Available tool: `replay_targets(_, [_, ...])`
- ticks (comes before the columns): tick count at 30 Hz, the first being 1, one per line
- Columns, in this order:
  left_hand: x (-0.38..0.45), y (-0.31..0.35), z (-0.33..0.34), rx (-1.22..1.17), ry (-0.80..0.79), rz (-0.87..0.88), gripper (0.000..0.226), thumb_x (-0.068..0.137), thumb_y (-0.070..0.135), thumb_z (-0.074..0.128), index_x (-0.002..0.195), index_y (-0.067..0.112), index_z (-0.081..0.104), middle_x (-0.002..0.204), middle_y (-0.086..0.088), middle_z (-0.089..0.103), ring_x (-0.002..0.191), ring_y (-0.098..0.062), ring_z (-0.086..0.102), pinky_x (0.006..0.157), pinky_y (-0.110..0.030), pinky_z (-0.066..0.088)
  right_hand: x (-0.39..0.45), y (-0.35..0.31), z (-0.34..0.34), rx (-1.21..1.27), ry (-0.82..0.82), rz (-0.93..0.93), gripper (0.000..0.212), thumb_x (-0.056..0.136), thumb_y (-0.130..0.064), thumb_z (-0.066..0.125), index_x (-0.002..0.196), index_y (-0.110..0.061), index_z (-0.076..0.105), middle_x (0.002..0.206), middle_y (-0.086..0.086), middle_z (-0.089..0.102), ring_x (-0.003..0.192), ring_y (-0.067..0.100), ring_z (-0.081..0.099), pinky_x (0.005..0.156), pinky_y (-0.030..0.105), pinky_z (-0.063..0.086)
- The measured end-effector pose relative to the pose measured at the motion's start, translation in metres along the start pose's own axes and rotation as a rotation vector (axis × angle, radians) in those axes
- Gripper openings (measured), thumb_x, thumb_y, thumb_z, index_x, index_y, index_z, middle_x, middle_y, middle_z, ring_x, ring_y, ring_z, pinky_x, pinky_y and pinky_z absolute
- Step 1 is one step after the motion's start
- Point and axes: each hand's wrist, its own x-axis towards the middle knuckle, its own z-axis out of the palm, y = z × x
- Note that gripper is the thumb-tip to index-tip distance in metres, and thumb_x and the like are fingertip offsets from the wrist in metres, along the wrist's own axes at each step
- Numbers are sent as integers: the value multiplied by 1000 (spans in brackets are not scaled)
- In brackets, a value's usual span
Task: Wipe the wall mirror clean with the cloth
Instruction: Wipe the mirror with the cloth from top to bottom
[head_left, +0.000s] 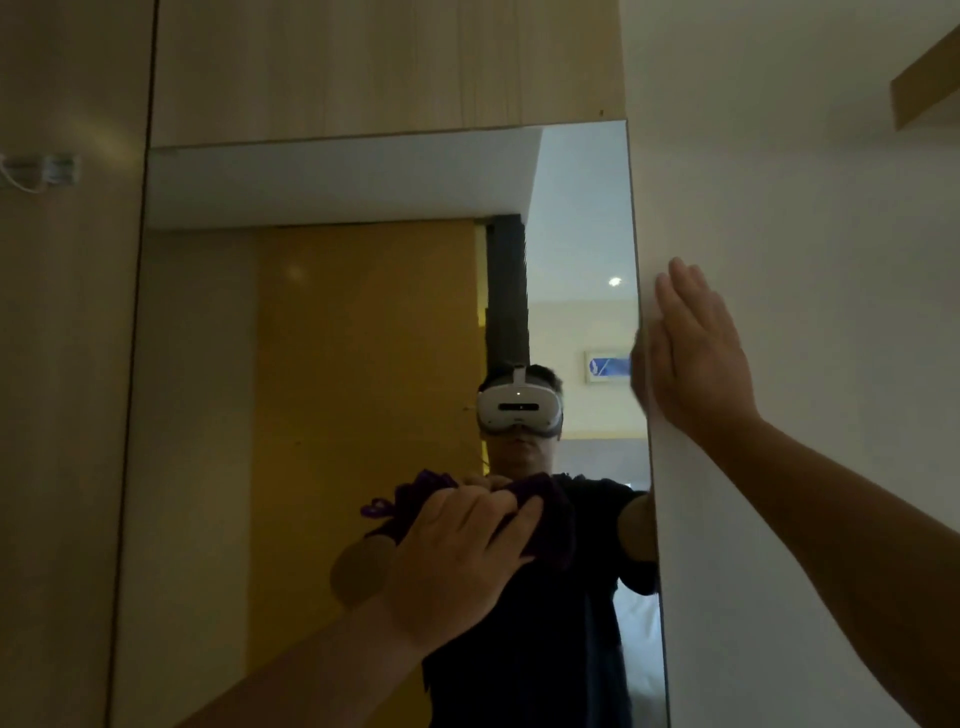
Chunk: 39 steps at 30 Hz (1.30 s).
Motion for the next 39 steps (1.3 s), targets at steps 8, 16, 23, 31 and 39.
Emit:
replay_targets(8, [87,-38,3,-74,147,-110,38,96,32,55,122,6,63,104,-9,58,93,-23,52,80,-38,46,6,48,3,-321,-171,99,68,100,-45,10,157,-8,11,166,12,5,153,24,-2,122,39,-2])
replay_targets(16, [313,-128,-16,-9,183,-338,38,101,32,53,133,11,56,122,-13,53,108,-28,51,94,-36,38,4,55,6,-363,-180,62,64,103,-46,8,157,-11,2,165,9,-1,151,20,-11,121,37,-5])
replay_targets(23, [348,-141,12,71,26,-227,42,103,40,45,135,15,54,126,-11,47,110,-29,46,93,-40,37,4,57,7,-345,-149,20,64,103,-45,9,156,-9,9,165,11,5,151,22,-6,122,39,-3])
replay_targets(31, [263,-85,25,19,161,-59,43,94,37,62,126,10,61,109,-12,57,92,-29,53,78,-45,46,3,60,-1,-230,-95,-27,57,104,-35,22,152,-7,30,162,15,22,151,27,10,122,41,3])
replay_targets(39, [123,19,21,-101,25,-34,42,96,37,60,129,10,60,111,-9,59,98,-26,53,87,-39,41,3,56,-8,-71,-55,7,53,102,-28,27,144,-2,45,156,17,35,148,33,24,121,43,11])
